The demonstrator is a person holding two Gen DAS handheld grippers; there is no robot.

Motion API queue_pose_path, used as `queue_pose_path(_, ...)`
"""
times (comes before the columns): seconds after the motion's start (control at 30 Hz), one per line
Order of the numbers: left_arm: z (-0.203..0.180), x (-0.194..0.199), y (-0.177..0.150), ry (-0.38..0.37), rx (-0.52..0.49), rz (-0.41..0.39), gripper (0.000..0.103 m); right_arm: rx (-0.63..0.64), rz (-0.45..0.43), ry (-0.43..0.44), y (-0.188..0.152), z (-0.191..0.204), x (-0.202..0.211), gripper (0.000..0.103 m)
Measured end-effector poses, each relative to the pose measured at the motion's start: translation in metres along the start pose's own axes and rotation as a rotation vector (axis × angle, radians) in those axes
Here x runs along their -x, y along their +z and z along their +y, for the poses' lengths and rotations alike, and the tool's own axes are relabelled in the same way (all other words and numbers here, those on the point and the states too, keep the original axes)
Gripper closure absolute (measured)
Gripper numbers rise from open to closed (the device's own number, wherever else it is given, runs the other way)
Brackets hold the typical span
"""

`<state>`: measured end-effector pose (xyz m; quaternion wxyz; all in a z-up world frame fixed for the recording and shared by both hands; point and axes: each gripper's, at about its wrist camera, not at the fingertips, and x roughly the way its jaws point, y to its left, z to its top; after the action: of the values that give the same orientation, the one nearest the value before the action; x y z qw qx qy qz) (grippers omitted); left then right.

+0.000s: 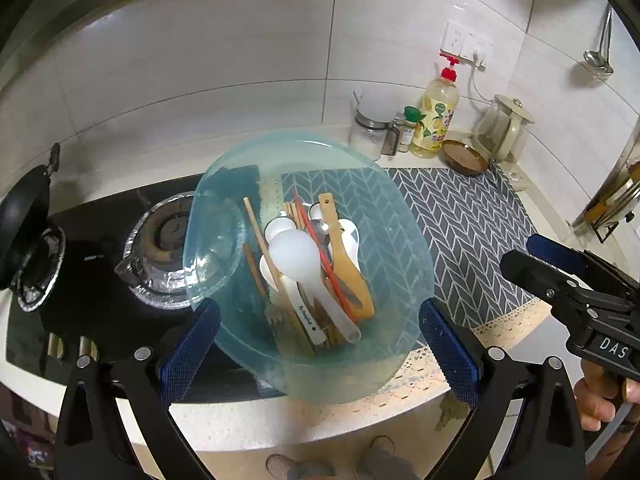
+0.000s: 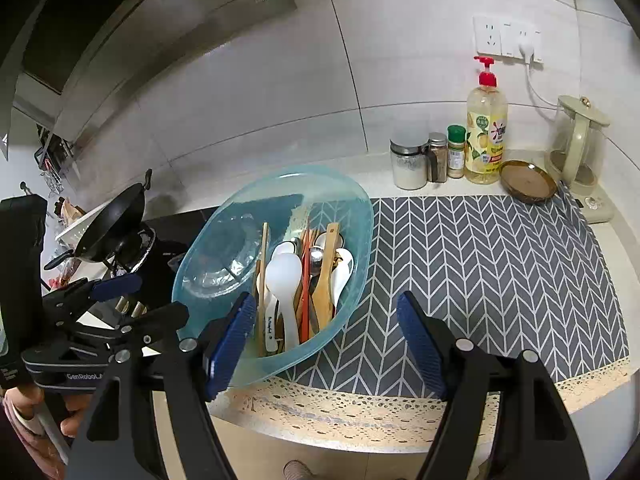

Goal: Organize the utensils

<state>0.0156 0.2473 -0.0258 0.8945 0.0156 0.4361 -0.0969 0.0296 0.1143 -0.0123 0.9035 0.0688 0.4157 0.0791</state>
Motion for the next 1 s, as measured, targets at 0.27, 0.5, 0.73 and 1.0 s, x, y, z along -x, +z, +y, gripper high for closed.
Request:
queue_pose_path(0.27, 0.006, -0.013, 0.005, -0.02, -0.014, 0.011, 0.004, -0.003, 0.031, 0.004, 0.001, -0.005, -0.014, 0.032)
queue_pose_path(0.5, 0.009, -0.019, 0.007, -0.032, -0.014, 0.022, 0.004, 0.003, 0.044, 0.012, 0.001, -0.004, -0.023, 0.032)
queue_pose_path(0.73, 0.014, -0.022, 0.008, -0.032, -0.008, 0.03, 0.004, 0.009, 0.056, 0.004, 0.001, -0.003, -0.027, 0.032)
queue_pose_path(1.0, 0.019, -0.026, 0.009, -0.033, -0.013, 0.037, 0.004, 0.005, 0.062, -0.005, 0.0, -0.006, -0.031, 0.032)
